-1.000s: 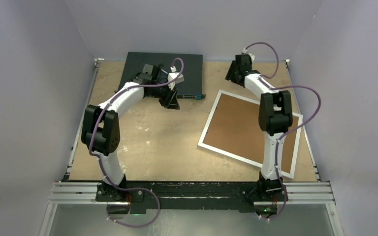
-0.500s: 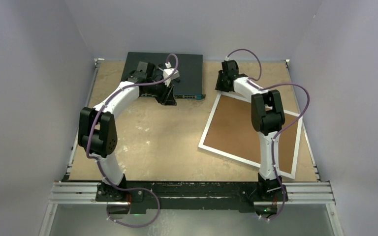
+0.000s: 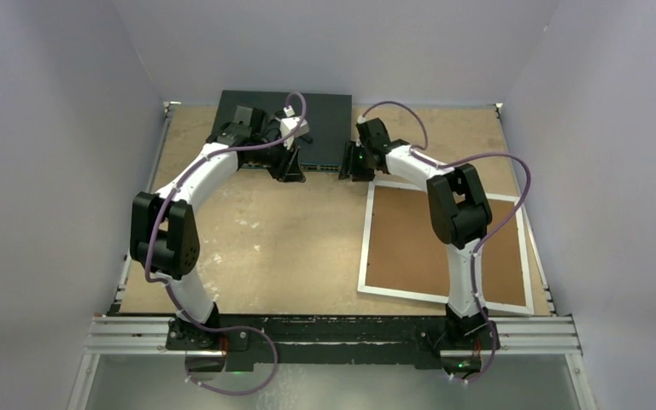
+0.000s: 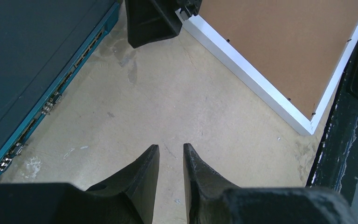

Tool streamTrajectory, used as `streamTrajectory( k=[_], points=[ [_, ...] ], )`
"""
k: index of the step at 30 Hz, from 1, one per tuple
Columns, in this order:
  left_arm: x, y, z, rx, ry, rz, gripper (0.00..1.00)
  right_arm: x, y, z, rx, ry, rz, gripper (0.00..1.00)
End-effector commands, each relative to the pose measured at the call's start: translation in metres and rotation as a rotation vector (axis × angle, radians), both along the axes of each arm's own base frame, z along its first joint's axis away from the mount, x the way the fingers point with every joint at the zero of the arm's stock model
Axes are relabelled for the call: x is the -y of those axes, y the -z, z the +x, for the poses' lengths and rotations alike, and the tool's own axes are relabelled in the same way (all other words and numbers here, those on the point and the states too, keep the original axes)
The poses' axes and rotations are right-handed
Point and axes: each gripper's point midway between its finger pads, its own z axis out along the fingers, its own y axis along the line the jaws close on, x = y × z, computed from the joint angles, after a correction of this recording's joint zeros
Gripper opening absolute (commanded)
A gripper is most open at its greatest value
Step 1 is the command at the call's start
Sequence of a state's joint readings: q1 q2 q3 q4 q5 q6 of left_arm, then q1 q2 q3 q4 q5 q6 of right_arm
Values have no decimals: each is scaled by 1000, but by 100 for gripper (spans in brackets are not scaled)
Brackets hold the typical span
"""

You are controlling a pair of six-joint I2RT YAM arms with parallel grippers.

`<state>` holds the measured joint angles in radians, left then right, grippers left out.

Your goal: Put the photo into the frame

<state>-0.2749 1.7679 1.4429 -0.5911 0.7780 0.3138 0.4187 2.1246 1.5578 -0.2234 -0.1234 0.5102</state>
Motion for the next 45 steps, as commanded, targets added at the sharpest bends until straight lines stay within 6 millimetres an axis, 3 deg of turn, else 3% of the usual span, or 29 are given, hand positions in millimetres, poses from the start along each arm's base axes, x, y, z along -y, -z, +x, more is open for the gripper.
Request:
streamTrajectory(
  k=[1,4,6,8,11,15,20,25,31,36,40,45],
  points=[
    [0,-17,1,44,2,-38,25,26,-83,27,145,117,-42,62],
    [1,-14,1,34,3,-39,25,119,-115,30,236,442,-231,85],
    [1,-14,1,35,5,-40,25,185,-110,10,171,639,-294,90],
    [1,-16,0,38,8,-43,26,257,-93,-22,92,834,-385,92],
    [3,-16,-1,33,17,-51,27,323,-62,-75,-29,1011,-439,94],
    [14,-7,-12,2,51,-58,28,382,-47,-129,-70,1186,-483,95],
    [55,19,-46,-34,138,-36,32,425,-52,-152,-23,1307,-476,95],
    [87,28,-69,-50,209,-23,33,444,-54,-159,-11,1374,-478,97],
    [88,29,-69,-54,210,-25,33,466,-49,-175,-9,1485,-514,97],
    [88,30,-68,-48,210,-17,33,481,-24,-194,-74,1571,-526,96],
    [88,29,-68,-48,214,-13,33,483,1,-203,-134,1580,-535,96],
    [87,32,-67,-52,215,-3,33,482,13,-199,-131,1516,-524,96]
  ],
)
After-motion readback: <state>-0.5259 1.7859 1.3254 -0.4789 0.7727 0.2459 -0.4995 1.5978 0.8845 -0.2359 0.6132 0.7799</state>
